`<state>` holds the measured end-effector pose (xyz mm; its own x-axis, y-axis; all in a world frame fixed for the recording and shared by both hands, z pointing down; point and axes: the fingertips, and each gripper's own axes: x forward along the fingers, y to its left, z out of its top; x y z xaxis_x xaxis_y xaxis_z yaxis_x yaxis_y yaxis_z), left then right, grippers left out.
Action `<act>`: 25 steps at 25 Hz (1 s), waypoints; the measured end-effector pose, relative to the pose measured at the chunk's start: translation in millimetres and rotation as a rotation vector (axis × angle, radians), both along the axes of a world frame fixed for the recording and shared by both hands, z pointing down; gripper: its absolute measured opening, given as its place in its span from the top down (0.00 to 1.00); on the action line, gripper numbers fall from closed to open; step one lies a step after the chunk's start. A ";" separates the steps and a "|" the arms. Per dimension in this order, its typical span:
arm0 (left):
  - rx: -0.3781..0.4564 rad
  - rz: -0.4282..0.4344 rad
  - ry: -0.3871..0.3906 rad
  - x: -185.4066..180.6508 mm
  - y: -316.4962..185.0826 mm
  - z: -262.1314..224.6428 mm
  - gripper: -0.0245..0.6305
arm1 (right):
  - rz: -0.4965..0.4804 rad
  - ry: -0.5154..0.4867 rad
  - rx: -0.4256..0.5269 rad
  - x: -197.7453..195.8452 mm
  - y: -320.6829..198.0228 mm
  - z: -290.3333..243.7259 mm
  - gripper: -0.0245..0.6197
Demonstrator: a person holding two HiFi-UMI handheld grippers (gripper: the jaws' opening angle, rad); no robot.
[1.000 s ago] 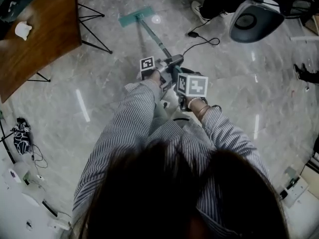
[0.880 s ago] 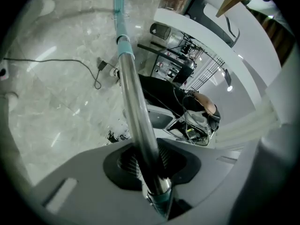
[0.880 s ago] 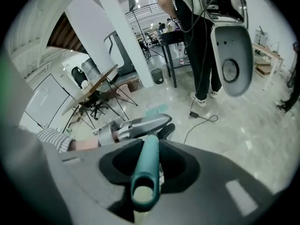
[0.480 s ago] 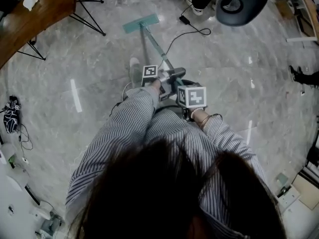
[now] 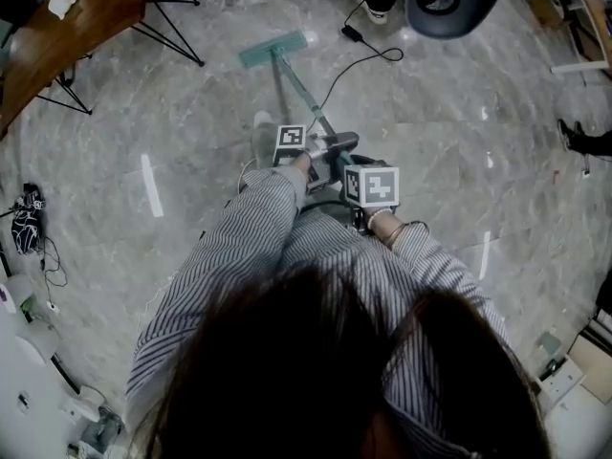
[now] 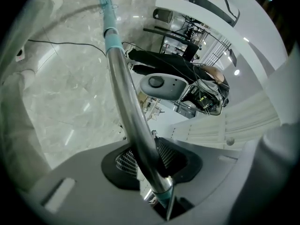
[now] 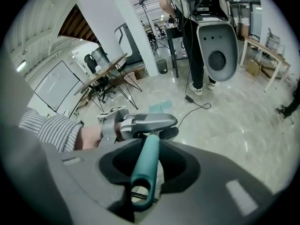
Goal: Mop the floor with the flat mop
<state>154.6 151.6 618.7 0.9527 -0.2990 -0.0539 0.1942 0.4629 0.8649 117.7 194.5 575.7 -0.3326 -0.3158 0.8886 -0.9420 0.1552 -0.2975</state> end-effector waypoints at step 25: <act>0.088 -0.370 -0.412 -78.4 -89.1 53.9 0.66 | -0.057 -0.014 0.026 -23.4 -61.6 -0.9 0.78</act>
